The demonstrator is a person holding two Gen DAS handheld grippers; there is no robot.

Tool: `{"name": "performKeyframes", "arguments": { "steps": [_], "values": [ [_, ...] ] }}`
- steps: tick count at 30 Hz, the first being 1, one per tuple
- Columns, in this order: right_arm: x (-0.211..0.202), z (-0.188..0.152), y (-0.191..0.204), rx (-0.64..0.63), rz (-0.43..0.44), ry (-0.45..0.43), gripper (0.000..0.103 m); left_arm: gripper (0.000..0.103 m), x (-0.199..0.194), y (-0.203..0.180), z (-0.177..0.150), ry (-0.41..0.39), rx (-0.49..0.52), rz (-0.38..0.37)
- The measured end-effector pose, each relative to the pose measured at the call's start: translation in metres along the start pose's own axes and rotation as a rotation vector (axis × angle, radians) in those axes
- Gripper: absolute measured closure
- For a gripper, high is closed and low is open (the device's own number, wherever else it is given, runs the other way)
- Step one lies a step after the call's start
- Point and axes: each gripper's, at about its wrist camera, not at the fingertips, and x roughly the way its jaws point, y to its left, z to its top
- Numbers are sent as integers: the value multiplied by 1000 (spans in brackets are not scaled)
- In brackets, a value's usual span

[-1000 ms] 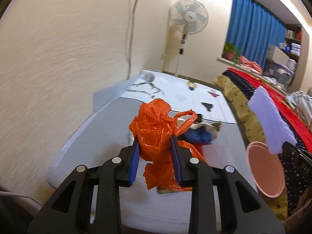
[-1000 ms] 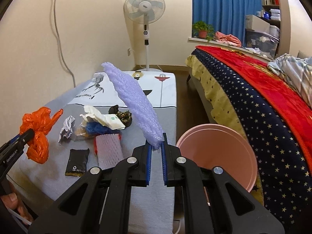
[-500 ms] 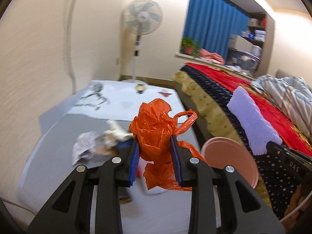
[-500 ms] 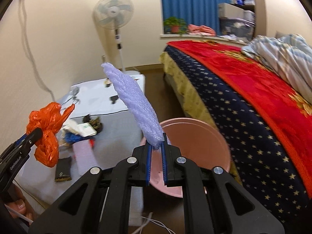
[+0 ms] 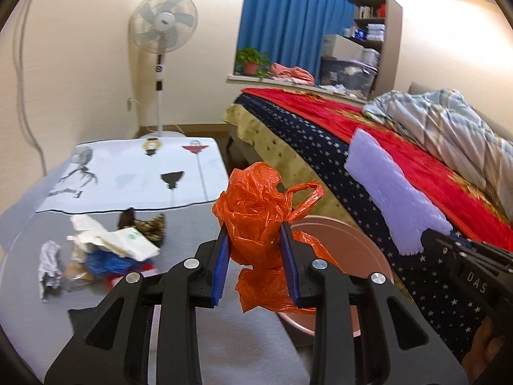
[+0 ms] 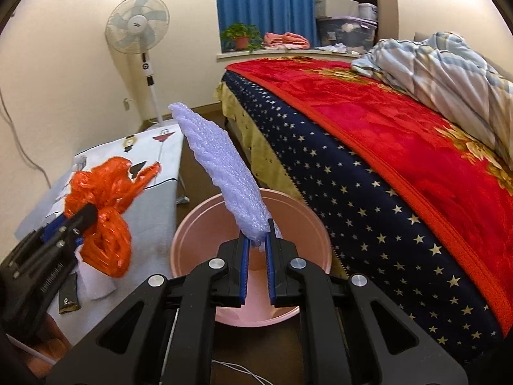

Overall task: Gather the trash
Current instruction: 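Carry both items over the pink bin and open both grippers to drop them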

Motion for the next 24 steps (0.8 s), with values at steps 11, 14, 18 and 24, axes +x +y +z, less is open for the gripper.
{"name": "performKeyframes", "arguments": {
  "steps": [11, 14, 18, 24],
  "values": [
    [16, -1, -8, 21, -41, 21, 93, 73, 23, -12, -3, 35, 6, -43],
    [20, -1, -9, 27, -47, 27, 93, 73, 29, -14, -5, 46, 3, -51],
    [22, -2, -11, 36, -54, 34, 92, 72, 34, -17, -4, 54, 3, -61],
    [23, -1, -18, 61, -83, 31, 43, 30, 42, -21, -3, 66, -6, -74]
  ]
}}
